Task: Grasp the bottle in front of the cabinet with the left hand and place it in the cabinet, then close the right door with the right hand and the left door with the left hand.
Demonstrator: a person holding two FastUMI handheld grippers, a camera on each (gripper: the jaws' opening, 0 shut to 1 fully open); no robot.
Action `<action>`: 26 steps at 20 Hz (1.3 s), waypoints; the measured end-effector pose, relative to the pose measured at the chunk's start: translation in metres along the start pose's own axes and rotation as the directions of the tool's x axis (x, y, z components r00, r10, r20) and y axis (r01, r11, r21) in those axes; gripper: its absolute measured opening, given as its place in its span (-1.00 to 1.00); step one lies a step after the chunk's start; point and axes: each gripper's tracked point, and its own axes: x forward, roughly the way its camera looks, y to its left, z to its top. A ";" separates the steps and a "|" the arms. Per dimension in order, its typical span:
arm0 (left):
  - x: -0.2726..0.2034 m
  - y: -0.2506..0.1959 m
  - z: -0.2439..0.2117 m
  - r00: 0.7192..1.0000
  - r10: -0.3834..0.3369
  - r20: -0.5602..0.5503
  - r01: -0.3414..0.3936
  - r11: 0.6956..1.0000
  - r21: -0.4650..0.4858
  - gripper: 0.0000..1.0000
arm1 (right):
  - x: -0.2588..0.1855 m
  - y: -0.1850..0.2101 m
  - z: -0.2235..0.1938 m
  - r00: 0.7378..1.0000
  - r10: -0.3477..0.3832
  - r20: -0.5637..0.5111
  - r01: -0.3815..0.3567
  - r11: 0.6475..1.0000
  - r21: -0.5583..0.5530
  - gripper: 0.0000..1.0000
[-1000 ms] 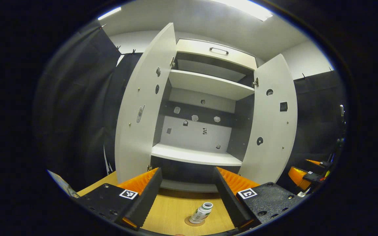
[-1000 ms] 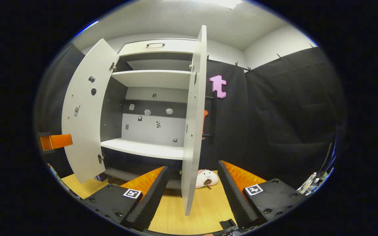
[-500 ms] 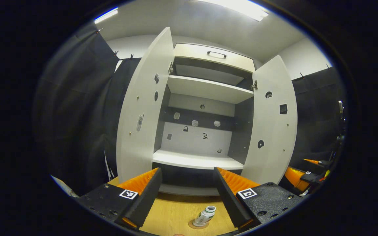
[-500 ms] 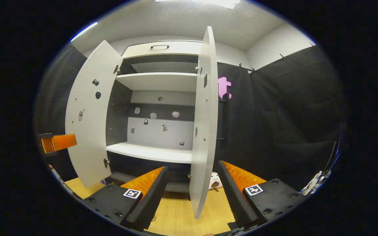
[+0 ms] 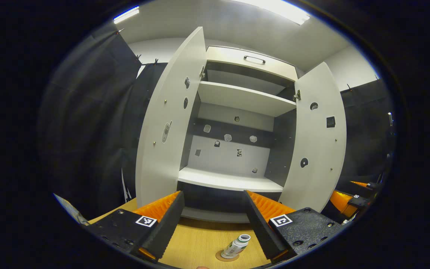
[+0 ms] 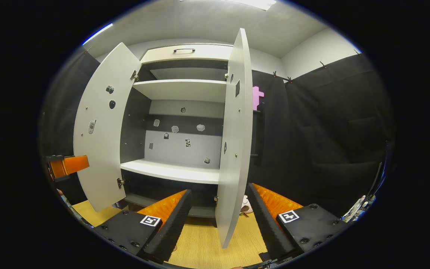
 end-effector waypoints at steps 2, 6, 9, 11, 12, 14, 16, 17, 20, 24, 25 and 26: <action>0.002 0.002 -0.012 1.000 0.010 0.013 -0.011 1.000 0.016 0.90 | -0.001 0.001 -0.002 1.000 0.001 -0.003 -0.001 1.000 0.000 0.79; 0.009 -0.002 -0.054 1.000 -0.004 -0.016 0.005 0.999 0.035 0.90 | -0.002 -0.001 -0.005 1.000 -0.008 -0.007 0.007 1.000 -0.017 0.97; 0.010 -0.012 -0.091 0.998 -0.044 -0.042 0.043 0.999 -0.008 0.91 | -0.005 -0.005 -0.008 1.000 -0.021 -0.014 0.021 0.999 -0.024 0.97; 0.013 -0.020 -0.118 0.996 -0.075 -0.055 0.073 0.997 -0.027 0.91 | -0.007 -0.006 -0.008 1.000 -0.025 -0.018 0.025 0.999 -0.025 0.97; 0.014 -0.023 -0.137 0.993 -0.083 -0.080 0.081 0.996 -0.024 0.90 | -0.008 -0.007 -0.007 0.999 -0.029 -0.016 0.029 0.999 -0.027 0.79; 0.015 -0.030 -0.161 0.989 -0.098 -0.111 0.099 0.995 0.002 0.90 | -0.010 -0.010 -0.006 0.999 -0.038 -0.013 0.037 0.999 -0.034 0.79; 0.015 -0.043 -0.182 0.981 -0.139 -0.134 0.141 0.990 0.002 0.91 | -0.011 -0.012 -0.006 0.999 -0.047 -0.015 0.046 0.998 -0.045 0.97; 0.014 -0.049 -0.189 0.977 -0.159 -0.144 0.159 0.987 -0.008 0.91 | -0.013 -0.014 -0.006 0.999 -0.050 -0.016 0.049 0.998 -0.049 0.79; 0.014 -0.065 -0.212 0.964 -0.198 -0.179 0.199 0.980 -0.013 0.91 | -0.014 -0.017 -0.009 0.998 -0.061 -0.026 0.059 0.997 -0.058 0.97; 0.018 -0.082 -0.245 0.943 -0.245 -0.223 0.253 0.967 0.007 0.91 | -0.016 -0.020 -0.013 0.996 -0.070 -0.046 0.067 0.996 -0.056 0.80; 0.019 -0.084 -0.255 0.938 -0.248 -0.241 0.258 0.966 0.011 0.91 | -0.017 -0.021 -0.013 0.996 -0.072 -0.049 0.069 0.996 -0.058 0.96; 0.022 -0.086 -0.266 0.933 -0.250 -0.259 0.262 0.965 0.015 0.91 | -0.017 -0.023 -0.014 0.996 -0.078 -0.052 0.075 0.995 -0.062 0.91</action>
